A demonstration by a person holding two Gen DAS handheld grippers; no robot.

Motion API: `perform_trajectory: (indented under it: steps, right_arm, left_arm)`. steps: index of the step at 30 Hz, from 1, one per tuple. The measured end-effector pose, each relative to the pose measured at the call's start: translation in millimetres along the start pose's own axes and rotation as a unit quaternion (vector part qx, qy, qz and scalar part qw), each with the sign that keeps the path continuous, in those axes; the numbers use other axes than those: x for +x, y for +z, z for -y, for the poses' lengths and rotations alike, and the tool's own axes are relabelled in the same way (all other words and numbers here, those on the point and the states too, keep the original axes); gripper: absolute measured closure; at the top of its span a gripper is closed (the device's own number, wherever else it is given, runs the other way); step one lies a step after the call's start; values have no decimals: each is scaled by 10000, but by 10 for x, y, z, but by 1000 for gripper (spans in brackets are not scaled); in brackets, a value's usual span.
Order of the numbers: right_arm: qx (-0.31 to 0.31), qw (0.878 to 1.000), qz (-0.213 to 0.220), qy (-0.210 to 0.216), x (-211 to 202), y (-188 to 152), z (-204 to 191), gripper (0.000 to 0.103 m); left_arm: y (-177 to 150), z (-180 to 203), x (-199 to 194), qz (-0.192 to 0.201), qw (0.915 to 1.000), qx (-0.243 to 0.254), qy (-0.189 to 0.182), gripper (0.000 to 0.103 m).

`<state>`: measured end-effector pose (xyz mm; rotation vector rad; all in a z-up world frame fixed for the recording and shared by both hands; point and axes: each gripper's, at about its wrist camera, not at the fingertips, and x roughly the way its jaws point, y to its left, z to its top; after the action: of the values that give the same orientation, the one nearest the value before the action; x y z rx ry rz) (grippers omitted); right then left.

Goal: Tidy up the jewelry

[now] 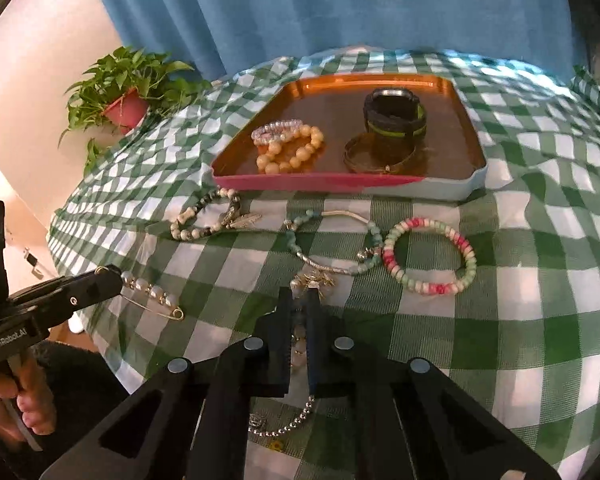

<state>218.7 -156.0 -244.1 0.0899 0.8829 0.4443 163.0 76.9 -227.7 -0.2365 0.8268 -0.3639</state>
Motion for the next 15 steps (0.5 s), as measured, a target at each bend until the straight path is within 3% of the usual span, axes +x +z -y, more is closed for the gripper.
perform_trajectory:
  steps: [7, 15]
  right_arm:
    - [-54, 9988, 443, 188, -375, 146, -140, 98]
    - [-152, 9963, 845, -31, -892, 332, -366, 98]
  left_arm:
    - [97, 148, -156, 203, 9997, 87, -73, 95]
    - [297, 446, -339, 332, 9989, 328, -101, 96]
